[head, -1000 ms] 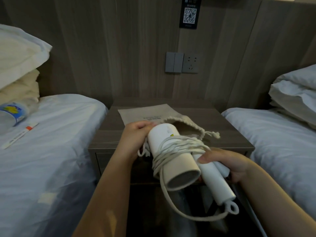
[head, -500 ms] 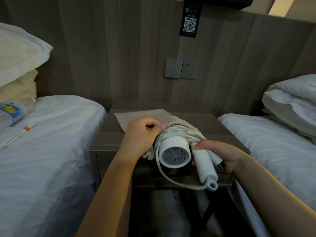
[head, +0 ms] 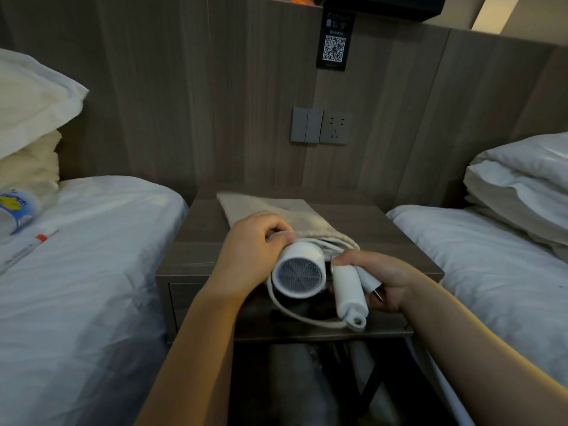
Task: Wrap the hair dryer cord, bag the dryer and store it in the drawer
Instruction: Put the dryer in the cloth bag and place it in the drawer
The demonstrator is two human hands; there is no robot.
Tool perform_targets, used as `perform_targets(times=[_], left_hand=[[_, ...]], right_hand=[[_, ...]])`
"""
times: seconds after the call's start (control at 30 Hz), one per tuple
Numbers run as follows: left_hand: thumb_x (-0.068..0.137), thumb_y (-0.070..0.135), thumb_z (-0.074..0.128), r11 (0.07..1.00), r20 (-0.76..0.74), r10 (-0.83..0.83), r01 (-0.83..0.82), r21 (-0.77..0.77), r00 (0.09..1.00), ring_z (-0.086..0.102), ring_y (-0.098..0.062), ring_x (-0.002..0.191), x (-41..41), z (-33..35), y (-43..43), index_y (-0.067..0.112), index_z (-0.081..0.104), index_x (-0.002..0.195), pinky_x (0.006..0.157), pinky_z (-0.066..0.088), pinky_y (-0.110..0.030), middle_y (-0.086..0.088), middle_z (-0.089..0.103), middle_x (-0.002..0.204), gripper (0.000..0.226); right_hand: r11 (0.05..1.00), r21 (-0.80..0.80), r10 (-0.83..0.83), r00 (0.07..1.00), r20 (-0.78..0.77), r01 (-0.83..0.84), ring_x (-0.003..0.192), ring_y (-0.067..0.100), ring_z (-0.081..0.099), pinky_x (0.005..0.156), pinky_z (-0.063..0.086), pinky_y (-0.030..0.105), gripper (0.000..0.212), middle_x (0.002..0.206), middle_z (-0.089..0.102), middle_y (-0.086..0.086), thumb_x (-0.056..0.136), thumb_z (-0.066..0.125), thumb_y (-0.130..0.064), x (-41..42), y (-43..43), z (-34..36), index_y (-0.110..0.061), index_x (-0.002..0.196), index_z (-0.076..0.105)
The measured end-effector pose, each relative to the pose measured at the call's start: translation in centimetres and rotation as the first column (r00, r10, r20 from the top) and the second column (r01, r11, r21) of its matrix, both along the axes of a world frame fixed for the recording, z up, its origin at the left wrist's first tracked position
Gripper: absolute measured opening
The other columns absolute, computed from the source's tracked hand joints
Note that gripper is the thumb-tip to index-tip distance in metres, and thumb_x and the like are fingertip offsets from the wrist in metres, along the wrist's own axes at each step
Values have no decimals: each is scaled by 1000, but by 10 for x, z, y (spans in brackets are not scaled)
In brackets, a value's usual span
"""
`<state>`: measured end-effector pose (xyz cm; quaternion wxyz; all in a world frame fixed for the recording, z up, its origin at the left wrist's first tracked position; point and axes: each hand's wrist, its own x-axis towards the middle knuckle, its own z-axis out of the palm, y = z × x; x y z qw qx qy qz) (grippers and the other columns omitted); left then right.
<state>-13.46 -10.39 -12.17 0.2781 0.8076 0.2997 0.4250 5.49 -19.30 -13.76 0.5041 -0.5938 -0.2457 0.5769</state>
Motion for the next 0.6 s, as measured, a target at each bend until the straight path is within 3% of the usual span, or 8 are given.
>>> perform_targets(times=[0.1, 0.2, 0.33, 0.47, 0.6], left_hand=[[84, 24, 65, 990, -130, 113, -100, 103, 985, 53, -3, 75, -6, -4, 5, 23, 66, 83, 67, 44, -22, 13, 58, 79, 2], [85, 25, 63, 988, -246, 151, -149, 28, 957, 58, -8, 75, -9, -8, 8, 26, 64, 85, 67, 50, -29, 10, 61, 79, 2], [85, 22, 65, 995, -254, 82, -92, -26, 964, 61, -10, 65, -11, -3, 6, 24, 65, 73, 61, 51, -28, 5, 64, 71, 12], [81, 21, 69, 998, -208, -52, 43, -46, 977, 58, -7, 66, -5, 3, -4, 20, 64, 67, 61, 44, -22, 4, 63, 69, 15], [83, 21, 63, 998, -251, 67, -68, 6, 966, 57, -13, 72, 1, -5, -1, 17, 63, 74, 67, 49, -33, 4, 59, 75, 9]], right_hand=[[995, 8, -101, 992, -75, 102, 58, 22, 63, 51, 57, 35, 16, 66, 63, 13, 83, 59, -7, 5, 1, -1, -4, 99, 57], [987, 16, -156, 980, -125, 159, 70, 26, 65, 51, 57, 38, 26, 78, 65, 16, 83, 59, -7, 5, 1, -1, -6, 109, 57], [973, 37, -216, 961, -170, 226, 83, 28, 63, 64, 58, 50, 36, 96, 63, 18, 84, 61, -11, 2, 5, -3, -7, 119, 54], [957, 29, -281, 948, -147, 288, 84, 27, 64, 66, 56, 49, 35, 96, 64, 17, 85, 62, -13, 1, 12, 2, -6, 119, 53], [946, 50, -312, 944, -107, 319, 91, 26, 65, 79, 58, 44, 38, 104, 65, 14, 83, 67, -18, -9, 22, 2, -9, 118, 54]])
